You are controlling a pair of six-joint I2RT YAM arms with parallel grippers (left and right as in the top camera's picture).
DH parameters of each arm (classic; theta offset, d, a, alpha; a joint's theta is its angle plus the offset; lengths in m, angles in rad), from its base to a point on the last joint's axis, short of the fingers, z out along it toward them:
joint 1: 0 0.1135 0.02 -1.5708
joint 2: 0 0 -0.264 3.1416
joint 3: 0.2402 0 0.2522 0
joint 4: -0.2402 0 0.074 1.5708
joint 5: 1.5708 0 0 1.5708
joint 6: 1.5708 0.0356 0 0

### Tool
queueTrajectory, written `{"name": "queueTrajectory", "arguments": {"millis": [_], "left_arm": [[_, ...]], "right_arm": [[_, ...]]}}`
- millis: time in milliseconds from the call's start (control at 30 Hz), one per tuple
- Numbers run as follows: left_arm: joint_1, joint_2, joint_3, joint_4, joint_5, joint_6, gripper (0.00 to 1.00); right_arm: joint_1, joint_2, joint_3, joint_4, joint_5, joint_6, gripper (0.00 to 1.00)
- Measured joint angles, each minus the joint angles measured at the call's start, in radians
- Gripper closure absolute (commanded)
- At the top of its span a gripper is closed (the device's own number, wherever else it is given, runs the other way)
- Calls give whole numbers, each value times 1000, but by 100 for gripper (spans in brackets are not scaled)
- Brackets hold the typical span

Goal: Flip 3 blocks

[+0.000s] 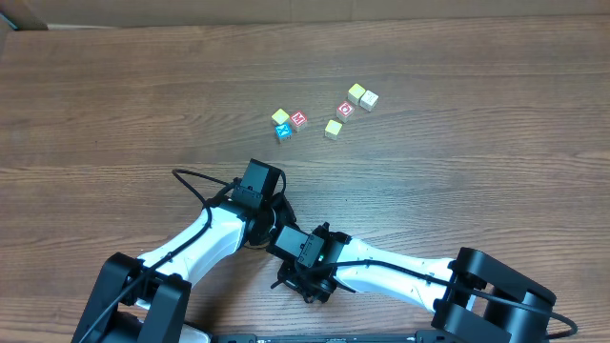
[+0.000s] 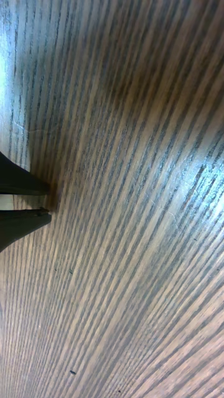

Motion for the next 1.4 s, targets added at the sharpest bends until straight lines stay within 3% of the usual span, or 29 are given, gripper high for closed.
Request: {"name": "queueTrajectory", "arguments": {"millis": [1400], "left_arm": [[0, 0, 0, -2, 0, 4, 96]], "right_arm": [[10, 0, 16, -100, 2, 3, 96]]}}
